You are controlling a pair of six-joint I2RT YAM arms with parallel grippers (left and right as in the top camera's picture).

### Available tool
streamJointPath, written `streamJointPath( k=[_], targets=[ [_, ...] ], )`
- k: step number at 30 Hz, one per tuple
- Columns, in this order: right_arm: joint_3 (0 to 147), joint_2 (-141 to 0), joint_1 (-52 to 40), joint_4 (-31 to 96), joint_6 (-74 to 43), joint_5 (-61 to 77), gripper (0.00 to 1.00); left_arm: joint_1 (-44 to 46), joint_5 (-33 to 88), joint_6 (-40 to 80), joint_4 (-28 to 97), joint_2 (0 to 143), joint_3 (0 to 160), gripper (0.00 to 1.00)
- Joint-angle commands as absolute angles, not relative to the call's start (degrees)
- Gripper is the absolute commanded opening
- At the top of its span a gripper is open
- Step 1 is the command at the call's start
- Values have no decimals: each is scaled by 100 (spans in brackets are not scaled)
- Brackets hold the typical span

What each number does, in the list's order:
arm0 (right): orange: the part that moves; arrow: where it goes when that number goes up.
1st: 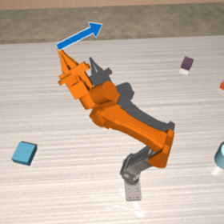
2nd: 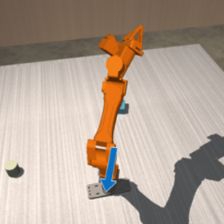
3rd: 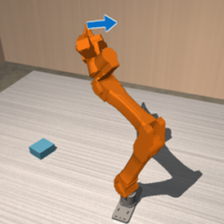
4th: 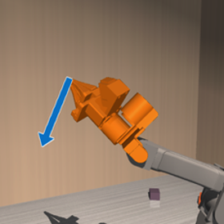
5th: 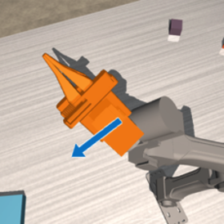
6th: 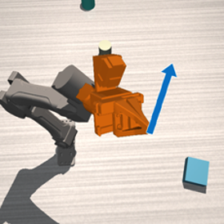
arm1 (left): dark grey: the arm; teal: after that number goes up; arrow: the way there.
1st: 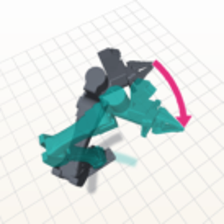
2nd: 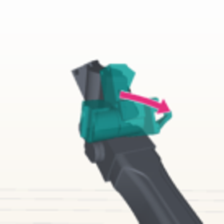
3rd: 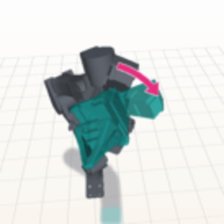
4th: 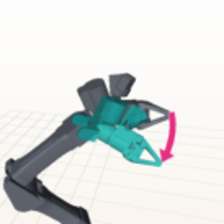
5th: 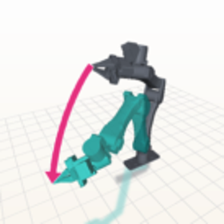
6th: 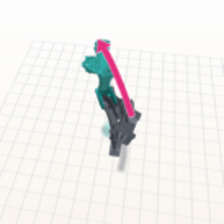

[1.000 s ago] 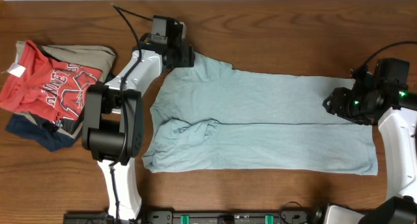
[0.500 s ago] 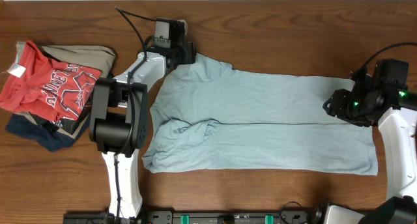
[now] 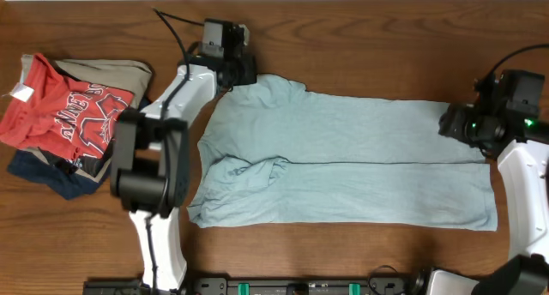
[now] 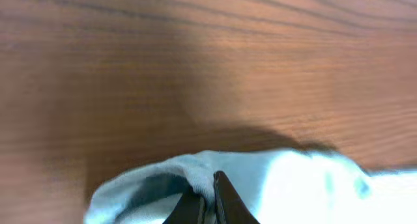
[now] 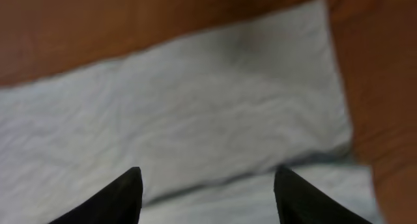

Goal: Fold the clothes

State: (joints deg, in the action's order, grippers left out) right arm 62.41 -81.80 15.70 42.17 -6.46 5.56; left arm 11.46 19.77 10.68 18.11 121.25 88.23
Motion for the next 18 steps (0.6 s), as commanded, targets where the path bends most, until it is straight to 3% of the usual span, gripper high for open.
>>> streamJointPath(
  k=[1, 11, 18],
  targets=[
    [6267, -8493, 1686, 3848, -709, 187, 63, 1144, 2102, 1083, 2375, 11520, 8989, 6],
    [6298, -9590, 2351, 2445, -1066, 8, 64, 1151, 2104, 1076, 4803, 11155, 8986, 6],
    [6300, -10342, 2648, 1684, -1109, -21, 63, 1245, 2102, 1009, 5231, 11155, 8982, 6]
  ],
)
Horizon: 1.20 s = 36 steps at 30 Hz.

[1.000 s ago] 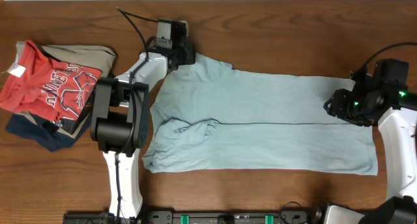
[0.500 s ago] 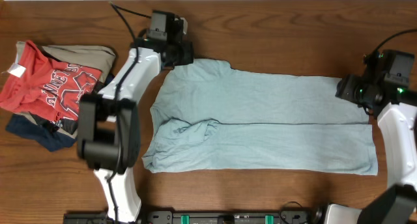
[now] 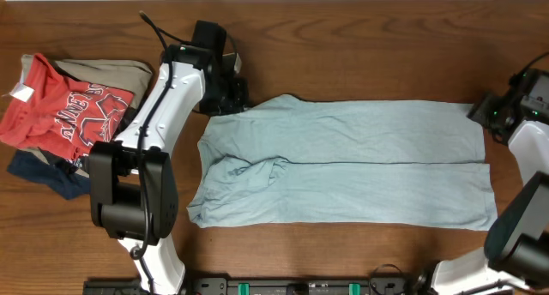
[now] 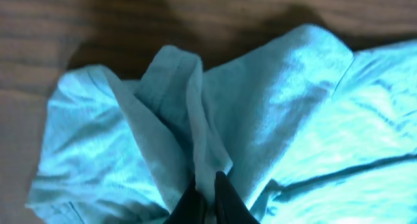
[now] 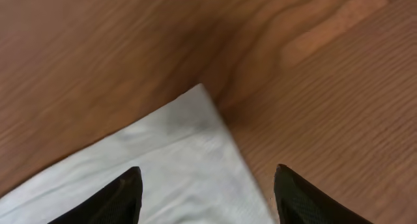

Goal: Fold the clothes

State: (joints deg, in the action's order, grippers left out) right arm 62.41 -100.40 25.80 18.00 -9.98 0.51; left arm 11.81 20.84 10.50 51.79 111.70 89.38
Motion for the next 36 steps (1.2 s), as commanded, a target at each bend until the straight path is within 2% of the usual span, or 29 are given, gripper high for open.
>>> streamJointPath(
  k=[1, 11, 20, 23, 36],
  targets=[
    [6300, -10453, 2652, 1601, -1109, -21, 63, 1264, 2099, 1009, 5227, 11155, 8980, 6],
    [6300, -11185, 2639, 613, -1111, -21, 61, 1393, 2097, 1011, 5227, 11155, 8969, 6],
    [6300, -11585, 2615, 408, -1111, 198, 52, 1396, 2097, 1013, 5225, 11155, 8938, 6],
    [6300, -11601, 2541, 357, -1114, 217, 44, 1396, 2097, 1013, 5225, 11155, 8934, 6],
    [6300, -11633, 2370, 191, -1116, 191, 37, 1396, 2097, 1013, 5223, 11155, 8932, 6]
  ],
)
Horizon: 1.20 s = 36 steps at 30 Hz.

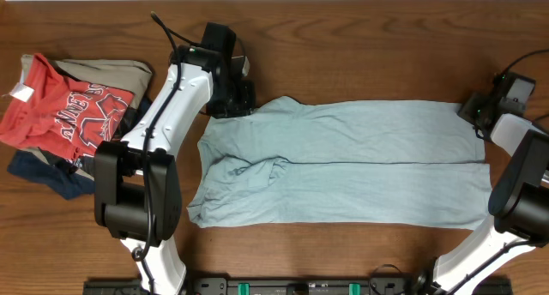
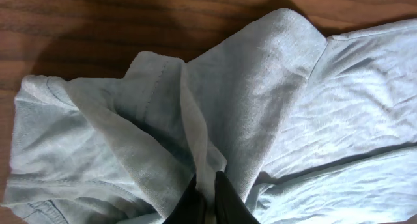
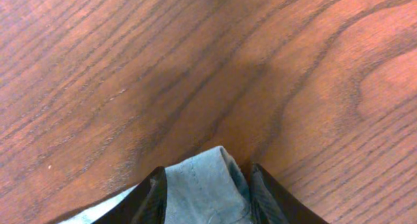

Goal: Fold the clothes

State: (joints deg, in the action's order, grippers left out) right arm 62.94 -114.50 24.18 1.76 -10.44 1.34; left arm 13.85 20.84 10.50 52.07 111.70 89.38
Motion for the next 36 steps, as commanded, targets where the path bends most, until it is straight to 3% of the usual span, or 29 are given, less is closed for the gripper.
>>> streamJointPath(
  k=[1, 3, 5, 14, 22, 29, 36],
  targets=[
    [6300, -11638, 2368, 187, -1114, 191, 35, 1396, 2097, 1013, 5223, 11155, 8932, 7],
    [6300, -11638, 2364, 189, -1114, 178, 22, 1396, 2097, 1013, 5223, 11155, 8932, 6],
    [6300, -11638, 2366, 191, -1114, 169, 1, 1396, 2097, 1013, 5223, 11155, 8932, 6],
    [6300, -11264, 2373, 744, -1111, 97, 1, 1321, 2099, 991, 5511, 11054, 8934, 6],
    [6300, -9942, 2373, 2563, -1221, 86, 1, 1164, 2099, 996, 5994, 10149, 8934, 6],
    [6300, -8941, 2373, 3951, -1221, -298, 1, 1223, 2102, 993, 7142, 9684, 8932, 6],
    [6300, -8713, 2373, 4512, -1221, -1201, 4, 1234, 2097, 985, 8079, 9675, 8908, 6]
  ],
)
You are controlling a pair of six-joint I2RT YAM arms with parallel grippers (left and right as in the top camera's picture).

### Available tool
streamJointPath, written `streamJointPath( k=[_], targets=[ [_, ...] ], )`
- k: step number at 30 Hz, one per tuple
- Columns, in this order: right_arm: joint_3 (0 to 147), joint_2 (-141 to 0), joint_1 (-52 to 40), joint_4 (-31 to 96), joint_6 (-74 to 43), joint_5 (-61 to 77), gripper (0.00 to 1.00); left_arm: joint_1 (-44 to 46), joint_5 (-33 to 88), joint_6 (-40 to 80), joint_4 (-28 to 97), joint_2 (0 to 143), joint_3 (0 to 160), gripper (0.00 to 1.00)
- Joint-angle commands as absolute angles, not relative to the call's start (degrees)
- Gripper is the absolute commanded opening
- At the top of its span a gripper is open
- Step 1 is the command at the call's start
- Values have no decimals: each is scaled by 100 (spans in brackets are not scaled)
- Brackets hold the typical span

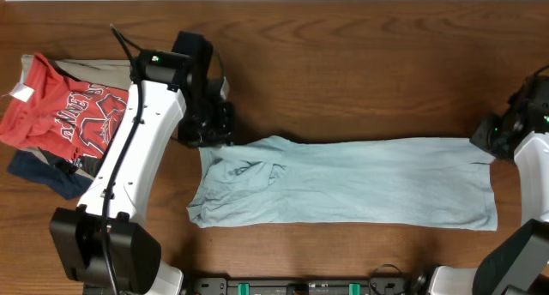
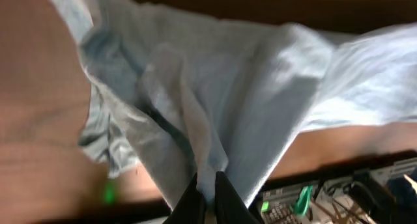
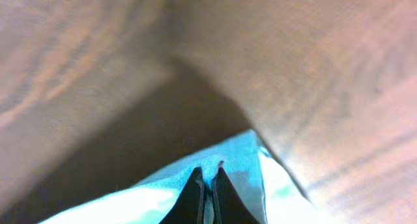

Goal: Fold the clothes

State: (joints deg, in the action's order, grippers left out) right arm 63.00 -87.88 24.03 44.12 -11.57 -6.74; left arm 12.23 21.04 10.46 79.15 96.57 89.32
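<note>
A pale blue shirt (image 1: 343, 182) lies across the table's middle, its far long edge lifted and carried toward the near edge. My left gripper (image 1: 216, 136) is shut on that edge's left corner, where the cloth (image 2: 215, 120) hangs bunched from the closed jaws. At the right end my right gripper (image 1: 489, 145) is shut on the other far corner (image 3: 225, 165). A crumpled sleeve (image 1: 257, 171) lies on the shirt's left part.
A heap of other clothes (image 1: 64, 115), red printed shirt on top with tan and dark blue pieces under it, sits at the table's left edge. Electronics and cables (image 2: 339, 195) show past the table's near edge in the left wrist view.
Both grippers moved toward the near edge with the shirt's far corners, so the far edge now lies over the shirt's middle. The right gripper, then open round its corner, is now shut on it.
At first the left gripper held the shirt's far left corner at the back while the right hovered open over the right end. The right then went to the far right corner and straddled it. Now both hold corners and the far edge is drawn nearer.
</note>
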Motion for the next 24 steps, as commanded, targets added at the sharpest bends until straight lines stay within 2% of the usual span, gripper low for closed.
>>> streamJointPath(
  k=[1, 9, 14, 24],
  targets=[
    [6300, -8729, 2373, 4580, -1223, -1256, 4, 1234, 2097, 969, 8169, 9675, 8908, 6],
    [6300, -8735, 2694, 4790, -1428, -1479, 5, 1249, 2099, 969, 8805, 9675, 8812, 6],
    [6294, -8739, 2829, 4827, -1584, -1459, 2, 1490, 2102, 974, 8768, 9675, 8438, 6],
    [6289, -8903, 2860, 4805, -1581, -1503, 3, 2252, 2097, 1151, 8342, 9675, 7428, 6]
  ],
)
